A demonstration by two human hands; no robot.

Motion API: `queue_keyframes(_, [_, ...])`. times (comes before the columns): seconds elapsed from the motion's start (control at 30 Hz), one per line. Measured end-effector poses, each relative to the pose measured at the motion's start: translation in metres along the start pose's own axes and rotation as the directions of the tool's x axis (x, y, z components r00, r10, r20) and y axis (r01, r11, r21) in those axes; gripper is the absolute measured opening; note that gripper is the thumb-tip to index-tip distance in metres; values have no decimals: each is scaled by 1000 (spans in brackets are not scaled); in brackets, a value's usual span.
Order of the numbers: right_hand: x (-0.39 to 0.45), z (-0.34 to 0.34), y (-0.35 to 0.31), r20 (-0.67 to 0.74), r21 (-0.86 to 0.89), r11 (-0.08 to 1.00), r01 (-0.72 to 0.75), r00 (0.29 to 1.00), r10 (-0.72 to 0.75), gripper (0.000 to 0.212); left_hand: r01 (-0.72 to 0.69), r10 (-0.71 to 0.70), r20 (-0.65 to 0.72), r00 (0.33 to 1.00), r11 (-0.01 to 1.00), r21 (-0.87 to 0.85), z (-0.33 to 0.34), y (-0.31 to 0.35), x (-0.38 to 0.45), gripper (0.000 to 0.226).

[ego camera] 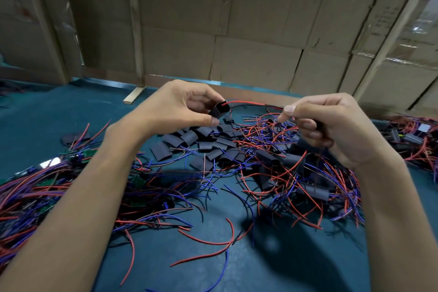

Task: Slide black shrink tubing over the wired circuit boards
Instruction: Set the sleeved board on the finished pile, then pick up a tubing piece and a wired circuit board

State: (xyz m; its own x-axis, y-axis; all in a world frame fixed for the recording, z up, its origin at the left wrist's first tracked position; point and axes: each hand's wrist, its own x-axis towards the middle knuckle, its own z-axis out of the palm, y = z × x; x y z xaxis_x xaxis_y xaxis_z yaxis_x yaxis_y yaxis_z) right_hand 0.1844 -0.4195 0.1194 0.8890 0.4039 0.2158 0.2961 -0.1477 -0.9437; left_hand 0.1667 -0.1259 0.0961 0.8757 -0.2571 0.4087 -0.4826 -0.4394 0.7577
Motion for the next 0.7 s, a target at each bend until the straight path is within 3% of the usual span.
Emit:
queue_keyframes(0.23, [-1, 4, -4, 26, -143, 990, 5, 1000, -1, 24, -15, 15, -1, 1000, 999, 35, -3, 2, -1, 41])
queue_keyframes(0.4, [2, 23, -5, -14, -420, 906, 60, 997, -72, 18, -80, 77, 24, 997, 969, 233, 9, 11, 3, 39])
queue_keyframes(0.53, [10, 44, -1, 34, -467, 880, 90, 996, -84, 46, -249, 230, 96, 968, 892, 376, 24, 21, 7, 36])
queue_keyframes(0.63, [13, 48, 4, -55, -292, 955, 59, 995, -78, 50, -293, 280, 97, 955, 847, 443, 29, 24, 9, 37])
queue_keyframes(0.7, [14, 46, 8, -101, -142, 988, 61, 992, -76, 73, -295, 296, 69, 953, 843, 450, 28, 25, 8, 37])
